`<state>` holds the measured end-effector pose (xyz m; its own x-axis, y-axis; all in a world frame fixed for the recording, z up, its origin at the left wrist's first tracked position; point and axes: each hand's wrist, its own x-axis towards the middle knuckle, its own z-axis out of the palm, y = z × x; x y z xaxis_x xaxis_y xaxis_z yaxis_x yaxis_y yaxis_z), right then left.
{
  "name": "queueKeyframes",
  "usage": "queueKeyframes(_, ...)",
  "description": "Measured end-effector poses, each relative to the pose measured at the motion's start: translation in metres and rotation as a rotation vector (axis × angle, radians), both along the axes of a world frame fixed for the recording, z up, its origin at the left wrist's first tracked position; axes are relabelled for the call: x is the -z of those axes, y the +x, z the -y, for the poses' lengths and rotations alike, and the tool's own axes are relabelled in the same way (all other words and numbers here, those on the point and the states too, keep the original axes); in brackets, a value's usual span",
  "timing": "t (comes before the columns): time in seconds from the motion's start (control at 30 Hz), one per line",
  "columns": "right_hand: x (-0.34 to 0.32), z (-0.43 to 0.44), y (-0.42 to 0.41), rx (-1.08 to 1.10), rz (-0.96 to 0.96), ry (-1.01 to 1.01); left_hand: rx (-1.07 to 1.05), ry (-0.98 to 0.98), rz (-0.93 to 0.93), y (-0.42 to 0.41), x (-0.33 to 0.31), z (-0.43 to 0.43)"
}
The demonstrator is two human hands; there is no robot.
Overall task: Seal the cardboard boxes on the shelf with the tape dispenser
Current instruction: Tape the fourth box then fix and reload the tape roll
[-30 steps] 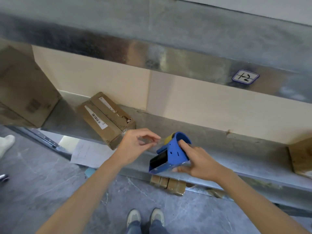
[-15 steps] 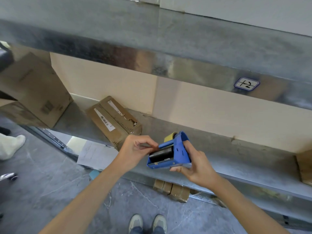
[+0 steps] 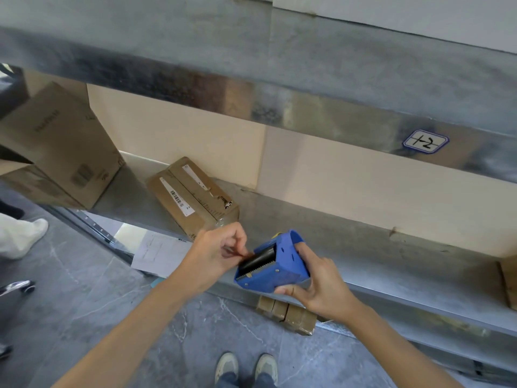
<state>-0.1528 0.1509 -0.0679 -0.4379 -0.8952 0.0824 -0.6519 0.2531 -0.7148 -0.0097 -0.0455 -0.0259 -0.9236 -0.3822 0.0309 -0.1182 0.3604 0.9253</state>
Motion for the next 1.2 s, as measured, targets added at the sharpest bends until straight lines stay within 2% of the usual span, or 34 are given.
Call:
queueKeyframes(0.1,0.002,-0.002,0.004,-0.006,-0.004,-0.03,0.017,-0.019,0.021,0.004,0.004,0.0)
queueKeyframes(0.27,0.0,-0.002,0.001,-0.067,-0.133,0.043,-0.074,0.101,0.042,0.008,0.002,0.005)
queueKeyframes(0.4,0.0,-0.002,0.0,-0.069,-0.122,0.041,-0.094,0.088,0.053,0.007,0.003,0.003)
queueKeyframes(0.57,-0.01,-0.004,-0.003,-0.03,0.077,-0.067,-0.087,0.112,0.139,0.012,0.013,-0.003)
queueKeyframes(0.67,-0.013,-0.014,-0.004,-0.061,0.142,-0.067,-0.075,0.119,0.126,0.018,0.016,-0.003)
queueKeyframes(0.8,-0.02,-0.014,-0.008,-0.191,-0.044,0.022,-0.068,0.157,0.058,0.013,0.004,0.01)
queueKeyframes(0.97,-0.023,-0.001,-0.02,-0.195,-0.258,0.067,-0.082,0.131,-0.01,-0.001,-0.001,0.009)
queueKeyframes(1.2,-0.013,-0.003,-0.02,-0.204,-0.215,0.064,-0.006,0.123,-0.059,-0.01,0.0,0.006)
